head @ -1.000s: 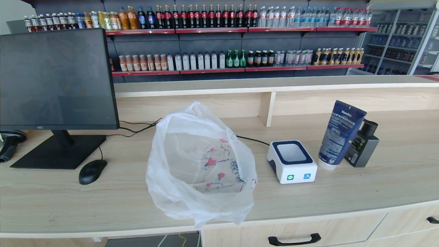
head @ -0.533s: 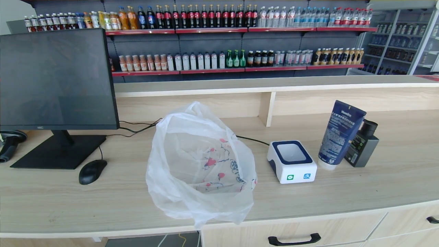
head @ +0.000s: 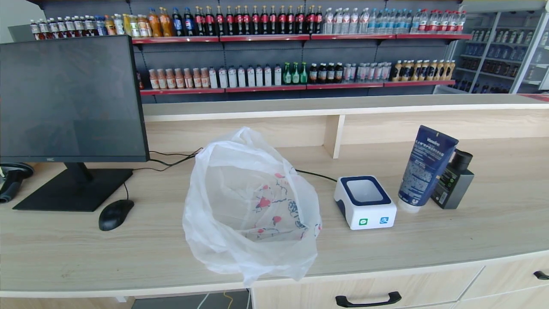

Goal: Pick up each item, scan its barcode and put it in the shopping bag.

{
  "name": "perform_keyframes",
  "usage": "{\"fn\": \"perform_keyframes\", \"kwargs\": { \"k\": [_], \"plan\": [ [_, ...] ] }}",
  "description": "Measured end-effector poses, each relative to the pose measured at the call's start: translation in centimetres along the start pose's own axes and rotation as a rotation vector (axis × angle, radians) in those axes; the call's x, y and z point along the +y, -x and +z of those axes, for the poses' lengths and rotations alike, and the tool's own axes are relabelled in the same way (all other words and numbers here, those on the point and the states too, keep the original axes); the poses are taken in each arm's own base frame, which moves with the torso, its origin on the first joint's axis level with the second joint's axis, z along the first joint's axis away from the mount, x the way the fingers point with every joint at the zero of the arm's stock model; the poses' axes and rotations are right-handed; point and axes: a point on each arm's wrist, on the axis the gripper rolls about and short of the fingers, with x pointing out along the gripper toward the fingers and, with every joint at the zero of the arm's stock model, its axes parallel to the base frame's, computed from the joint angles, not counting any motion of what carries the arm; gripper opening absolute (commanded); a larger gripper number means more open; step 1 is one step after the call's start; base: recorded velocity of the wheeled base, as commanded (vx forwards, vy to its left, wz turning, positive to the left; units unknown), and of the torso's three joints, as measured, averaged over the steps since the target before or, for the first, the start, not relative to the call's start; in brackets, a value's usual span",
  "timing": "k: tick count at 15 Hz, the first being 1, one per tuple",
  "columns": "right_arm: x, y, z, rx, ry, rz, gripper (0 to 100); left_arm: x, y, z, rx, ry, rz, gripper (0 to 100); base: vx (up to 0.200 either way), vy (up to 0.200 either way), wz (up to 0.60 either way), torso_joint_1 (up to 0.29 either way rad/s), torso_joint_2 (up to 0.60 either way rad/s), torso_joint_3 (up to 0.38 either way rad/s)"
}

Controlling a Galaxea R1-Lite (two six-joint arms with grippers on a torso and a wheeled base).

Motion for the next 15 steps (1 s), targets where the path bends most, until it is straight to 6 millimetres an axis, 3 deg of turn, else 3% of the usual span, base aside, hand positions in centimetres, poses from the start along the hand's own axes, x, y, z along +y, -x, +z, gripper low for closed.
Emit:
{"fn": "perform_keyframes", "kwargs": {
  "k": [9,15],
  "plan": [
    [-0.3,-6.6,-3.0,0.064,-0.041,0.053,100,0.0,0.0,0.0,0.000,0.000,0.000,100,0.000,0.000,0.00,0.000,0.00,0.000],
    [-0.6,-8.2,-4.1,0.132,-0.006,0.087,100,0.0,0.0,0.0,0.000,0.000,0.000,100,0.000,0.000,0.00,0.000,0.00,0.000]
  ]
}}
